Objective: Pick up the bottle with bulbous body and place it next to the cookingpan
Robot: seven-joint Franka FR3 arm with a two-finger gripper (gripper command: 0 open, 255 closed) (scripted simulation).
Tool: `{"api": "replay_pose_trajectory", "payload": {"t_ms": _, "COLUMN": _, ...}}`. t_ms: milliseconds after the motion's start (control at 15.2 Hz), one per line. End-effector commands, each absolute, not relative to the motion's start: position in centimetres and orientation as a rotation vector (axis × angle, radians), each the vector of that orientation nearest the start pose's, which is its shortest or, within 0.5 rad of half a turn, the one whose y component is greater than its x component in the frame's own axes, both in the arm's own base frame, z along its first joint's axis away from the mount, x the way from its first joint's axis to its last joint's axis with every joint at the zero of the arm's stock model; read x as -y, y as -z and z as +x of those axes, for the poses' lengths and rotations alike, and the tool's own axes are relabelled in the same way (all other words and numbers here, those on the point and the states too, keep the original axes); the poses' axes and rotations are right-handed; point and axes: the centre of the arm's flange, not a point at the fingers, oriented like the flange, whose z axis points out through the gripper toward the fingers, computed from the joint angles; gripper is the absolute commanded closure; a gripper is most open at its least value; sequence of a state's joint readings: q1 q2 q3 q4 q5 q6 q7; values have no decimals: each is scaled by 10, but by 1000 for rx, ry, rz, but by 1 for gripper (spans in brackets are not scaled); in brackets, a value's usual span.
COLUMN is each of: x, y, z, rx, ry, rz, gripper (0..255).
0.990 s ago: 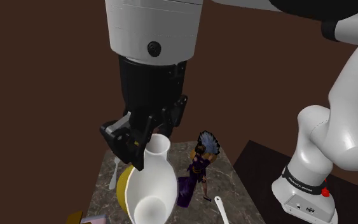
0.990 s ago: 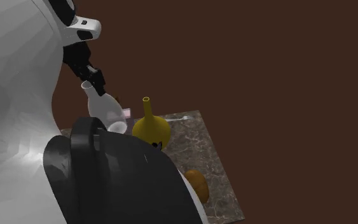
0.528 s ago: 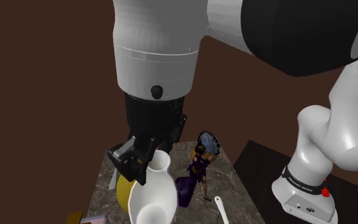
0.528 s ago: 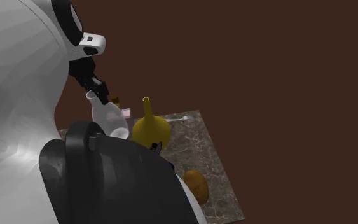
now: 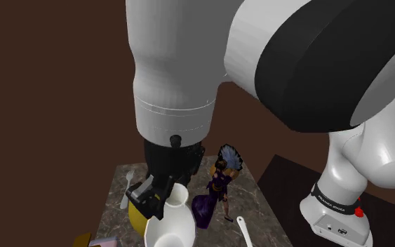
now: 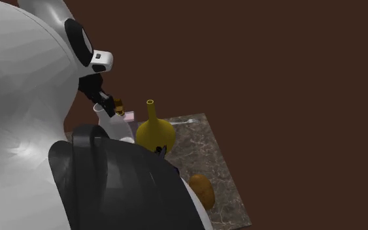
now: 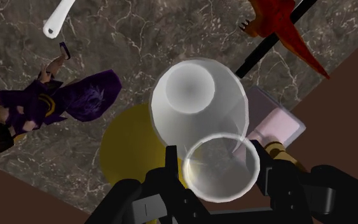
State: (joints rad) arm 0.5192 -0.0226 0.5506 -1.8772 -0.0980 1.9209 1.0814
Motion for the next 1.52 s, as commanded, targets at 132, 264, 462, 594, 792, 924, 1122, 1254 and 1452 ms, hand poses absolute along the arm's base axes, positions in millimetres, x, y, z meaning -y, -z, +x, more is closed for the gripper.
{"api": "replay_pose_trajectory", "payload": {"t_ms": 132, "x": -492, "y": -499, "z": 275, "rx": 30, "ry": 192, "rz": -3129, "gripper": 255}}
{"api": "replay_pose_trajectory", "payload": {"t_ms": 264, "x": -492, "y": -489, "z": 275, "rx": 30, "ry": 192, "rz": -3129, "gripper": 255}}
{"api": "replay_pose_trajectory", "payload": {"t_ms": 462, "x": -492, "y": -473, "z": 275, "rx": 30, "ry": 192, "rz": -3129, "gripper": 255}}
{"api": "replay_pose_trajectory", "payload": {"t_ms": 594, "x": -492, "y": -462, "z": 275, "rx": 30, "ry": 192, "rz": -3129, "gripper": 255}}
{"api": "replay_pose_trajectory", "payload": {"t_ms": 792, "x": -492, "y": -447, "z": 275, "rx": 30, "ry": 192, "rz": -3129, "gripper": 255}}
{"api": "replay_pose_trajectory", "payload": {"t_ms": 924, "x": -492, "y": -433, "z": 275, "rx": 30, "ry": 192, "rz": -3129, "gripper": 255}}
{"api": "replay_pose_trajectory", "payload": {"t_ms": 1122, "x": -492, "y": -433, "z": 275, "rx": 30, "ry": 192, "rz": -3129, "gripper": 255}}
{"api": "replay_pose_trajectory", "payload": {"t_ms": 1254, "x": -492, "y": -433, "z": 275, "rx": 30, "ry": 192, "rz": -3129, "gripper": 255}}
{"api": "replay_pose_trajectory", "payload": {"t_ms": 1452, "x": -492, "y": -433, "z": 275, "rx": 30, "ry": 192, "rz": -3129, "gripper": 255}}
